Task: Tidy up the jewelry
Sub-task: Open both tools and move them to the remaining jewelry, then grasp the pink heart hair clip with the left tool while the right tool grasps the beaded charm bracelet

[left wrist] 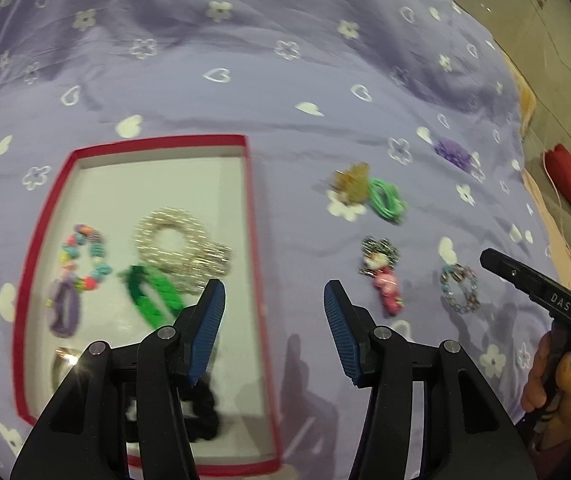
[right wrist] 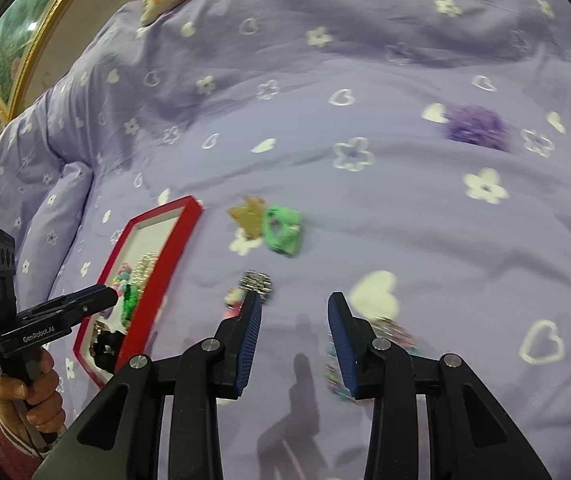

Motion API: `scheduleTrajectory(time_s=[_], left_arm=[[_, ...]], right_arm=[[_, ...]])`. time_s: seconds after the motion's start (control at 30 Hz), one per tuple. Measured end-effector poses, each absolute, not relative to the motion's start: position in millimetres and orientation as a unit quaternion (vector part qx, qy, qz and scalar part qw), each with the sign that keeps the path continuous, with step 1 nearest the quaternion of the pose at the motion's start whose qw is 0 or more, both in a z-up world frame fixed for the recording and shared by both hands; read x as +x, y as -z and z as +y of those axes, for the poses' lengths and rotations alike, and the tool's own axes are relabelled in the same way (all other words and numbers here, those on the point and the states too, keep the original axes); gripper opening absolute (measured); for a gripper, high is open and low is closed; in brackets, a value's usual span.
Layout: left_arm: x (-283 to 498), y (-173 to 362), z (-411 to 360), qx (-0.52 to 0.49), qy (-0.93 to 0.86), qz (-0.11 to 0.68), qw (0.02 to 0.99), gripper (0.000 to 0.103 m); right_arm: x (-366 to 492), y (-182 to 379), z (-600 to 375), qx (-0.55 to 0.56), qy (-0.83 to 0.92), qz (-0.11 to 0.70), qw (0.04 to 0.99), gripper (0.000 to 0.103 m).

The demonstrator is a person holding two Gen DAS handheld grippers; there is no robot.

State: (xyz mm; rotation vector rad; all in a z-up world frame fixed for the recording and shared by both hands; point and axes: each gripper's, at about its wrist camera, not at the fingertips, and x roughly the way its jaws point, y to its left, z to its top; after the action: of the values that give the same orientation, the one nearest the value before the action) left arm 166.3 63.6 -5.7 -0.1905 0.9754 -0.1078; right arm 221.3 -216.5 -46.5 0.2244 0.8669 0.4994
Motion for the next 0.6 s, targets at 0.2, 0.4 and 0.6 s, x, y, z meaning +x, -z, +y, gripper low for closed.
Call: scheduleTrajectory(time_s=[0.2, 0.4, 0.6], left_arm=[[166.1, 10.8, 34.0, -0.083, 0.075, 0.477, 0.872, 0.051], [172.4, 13.9, 12.1, -0.073, 0.093, 0.484, 0.867, 0.051], [181.7, 18.7, -4.9, -0.066, 0.106, 0.495, 0.86, 0.051]], right_arm=[[213.3, 53.7, -246.0, 0.118, -0.217, 0.417, 0.875, 0.038], [207.5, 63.1, -264.6, 0.121, -0.202, 0.425, 0.874, 0.038], [207.6, 69.9, -268.1, 0.117, -0.203, 0.429, 0.873, 0.038]])
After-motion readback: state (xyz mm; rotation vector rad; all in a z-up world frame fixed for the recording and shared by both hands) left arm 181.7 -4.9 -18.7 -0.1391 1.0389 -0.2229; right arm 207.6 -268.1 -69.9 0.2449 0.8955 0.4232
